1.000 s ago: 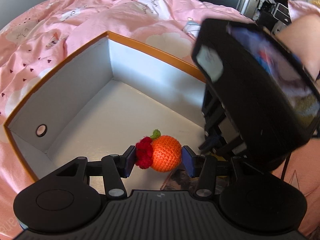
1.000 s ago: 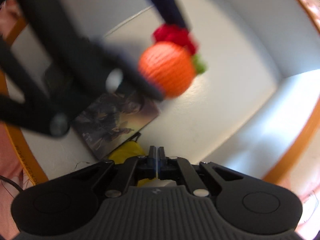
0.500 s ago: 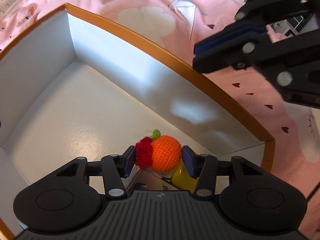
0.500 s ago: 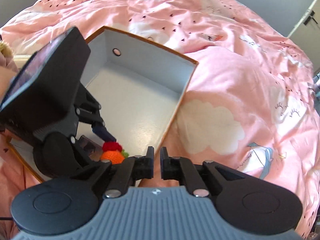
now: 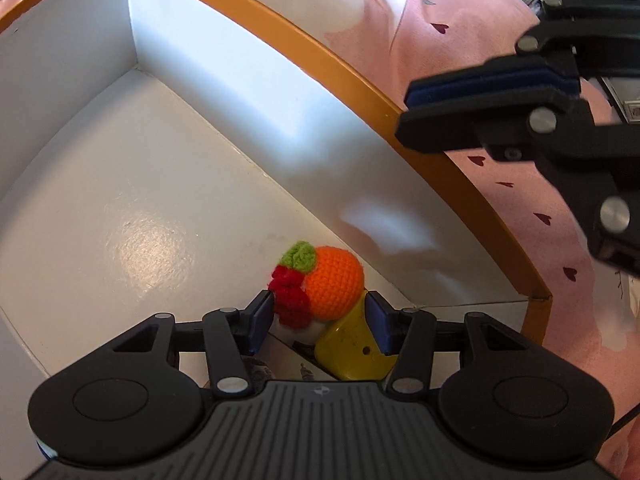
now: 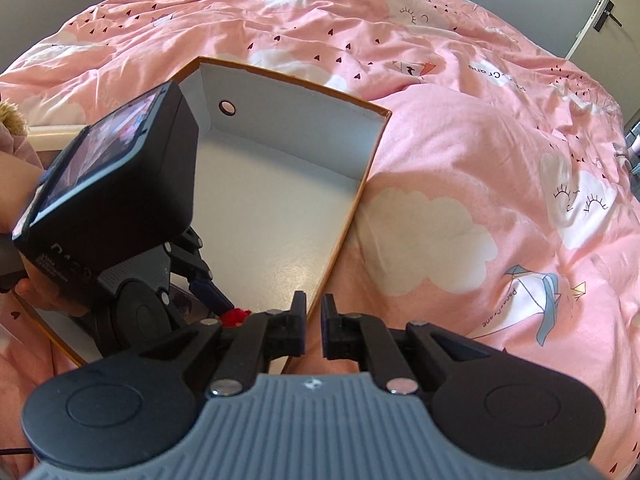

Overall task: Organize objects
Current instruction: 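Lower the orange crocheted fruit into the box with the left gripper, then grasp the striped plush with the left gripper while the right grasps the dog plush and card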

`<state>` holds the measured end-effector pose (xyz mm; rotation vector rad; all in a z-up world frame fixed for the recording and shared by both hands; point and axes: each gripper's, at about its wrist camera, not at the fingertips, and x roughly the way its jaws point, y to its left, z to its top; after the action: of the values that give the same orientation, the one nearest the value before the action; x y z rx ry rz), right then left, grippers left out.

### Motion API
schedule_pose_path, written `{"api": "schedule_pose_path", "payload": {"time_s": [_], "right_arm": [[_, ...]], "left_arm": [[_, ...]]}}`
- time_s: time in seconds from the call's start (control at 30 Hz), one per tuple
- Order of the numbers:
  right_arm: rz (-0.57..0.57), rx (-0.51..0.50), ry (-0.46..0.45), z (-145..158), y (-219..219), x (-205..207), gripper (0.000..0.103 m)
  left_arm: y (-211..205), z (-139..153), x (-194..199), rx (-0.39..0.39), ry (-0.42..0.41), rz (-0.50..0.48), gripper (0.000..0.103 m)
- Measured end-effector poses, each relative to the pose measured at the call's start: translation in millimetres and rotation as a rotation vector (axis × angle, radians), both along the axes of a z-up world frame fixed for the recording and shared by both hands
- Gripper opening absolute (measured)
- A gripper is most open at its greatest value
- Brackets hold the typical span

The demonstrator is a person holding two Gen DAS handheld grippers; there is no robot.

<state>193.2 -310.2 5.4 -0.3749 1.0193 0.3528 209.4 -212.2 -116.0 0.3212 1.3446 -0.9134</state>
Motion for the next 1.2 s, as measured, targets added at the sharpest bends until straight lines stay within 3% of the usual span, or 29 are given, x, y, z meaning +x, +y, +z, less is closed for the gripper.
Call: {"api": "schedule_pose_path", "payload": {"time_s": [0.13,0.43,0.5,0.57,0.63,0.77,0.9,1.1,1.2], "right_arm": [[-0.008,-0.003,0.006,0,2,-4,0.007],[-0.035,0.016,-0.017,15,9,-18,0.009],[-0.036,0.035,-0.024,21,13,-24,0.015],[-0.041,0.073,-0.029,29,18,-32,0.032],[-0.034,0.115,-0.032,37,27,-39,0.033],[0.001,0.199,-0.04,47,53,-51,0.035],[0.065,0.284,-0.043,49,89,-61,0.036],[0.09,0.432,0.029,33,148,-64,0.036],[0.089,0.45,0.048,20,178,-62,0.036]], "left_arm": [[5,4,-2,-0.017,-0.02,0.018,0.069],[45,60,-26,-0.097,-0.182,0.055,0.068],[59,81,-28,-0.124,-0.225,0.07,0.066],[80,100,-38,-0.143,-0.269,0.091,0.066],[100,120,-47,-0.146,-0.318,0.126,0.066],[154,155,-51,-0.107,-0.394,0.255,0.066],[216,170,-61,-0.042,-0.441,0.395,0.066],[293,163,-78,0.01,-0.428,0.605,0.064],[309,152,-82,0.064,-0.452,0.646,0.064]]}}
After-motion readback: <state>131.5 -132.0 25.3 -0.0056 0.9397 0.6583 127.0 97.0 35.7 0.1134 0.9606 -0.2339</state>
